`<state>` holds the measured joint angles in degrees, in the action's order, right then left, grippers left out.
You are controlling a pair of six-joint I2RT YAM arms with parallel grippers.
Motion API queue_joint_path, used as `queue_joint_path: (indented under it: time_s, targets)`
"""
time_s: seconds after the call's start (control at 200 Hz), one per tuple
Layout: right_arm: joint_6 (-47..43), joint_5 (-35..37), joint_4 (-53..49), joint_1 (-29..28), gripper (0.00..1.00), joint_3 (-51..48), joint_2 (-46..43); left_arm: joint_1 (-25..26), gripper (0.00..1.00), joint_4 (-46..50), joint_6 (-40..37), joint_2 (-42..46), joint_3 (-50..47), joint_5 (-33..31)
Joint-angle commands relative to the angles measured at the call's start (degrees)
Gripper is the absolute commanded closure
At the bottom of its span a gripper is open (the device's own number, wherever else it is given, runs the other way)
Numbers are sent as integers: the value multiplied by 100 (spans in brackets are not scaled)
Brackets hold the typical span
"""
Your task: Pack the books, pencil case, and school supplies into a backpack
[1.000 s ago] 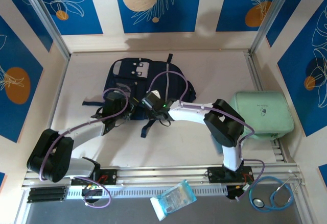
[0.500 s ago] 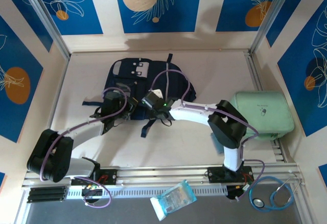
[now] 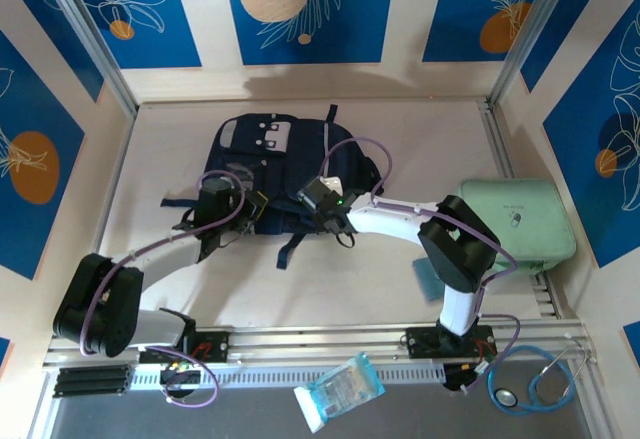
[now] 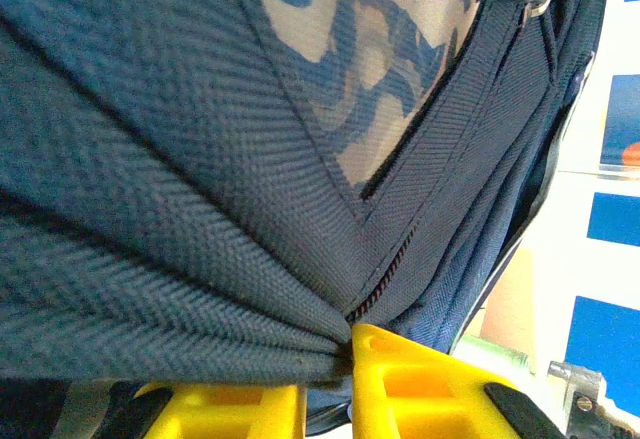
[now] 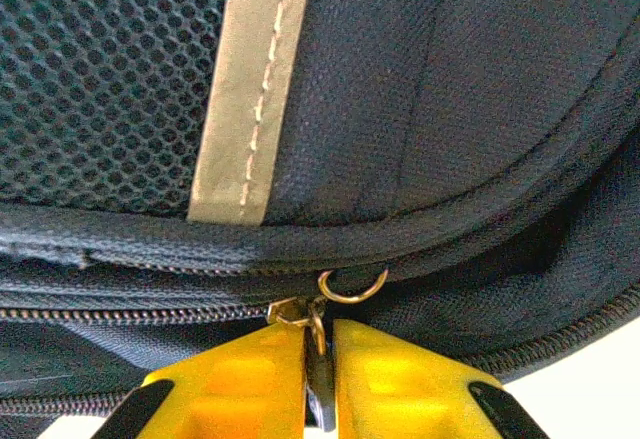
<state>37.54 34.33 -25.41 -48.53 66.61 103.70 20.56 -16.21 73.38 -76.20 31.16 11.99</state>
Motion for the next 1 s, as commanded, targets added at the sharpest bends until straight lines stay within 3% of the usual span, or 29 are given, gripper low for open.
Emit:
queue_joint_path:
  time_s: [0.0,0.29,0.395,0.47,0.595,0.69,0.86,0.995]
  targets:
    - [-125,-181,80,155,83,-71,-37,-183,84,56,-140,79,-26,-265]
    - [8,-43,12,186,80,-87,-10,-188,84,39,-139,84,-39,-258]
    - [-24,14,-3,186,88,-113,17,-197,84,17,-141,71,-24,-272]
    - [98,254,-200,202,100,-90,-14,-225,84,17,-149,54,-22,-259]
    - [693,959,-901,311,100,32,-193,-334,84,56,-234,40,-22,-217]
    - [726,1076,-859,425,100,-89,-458,-440,83,91,-331,-30,36,-97]
    - [17,551,-418,491,100,-49,-754,-594,79,96,-484,-202,182,118]
    - [-859,-515,145,305,100,131,-919,-713,57,388,-678,-109,267,52]
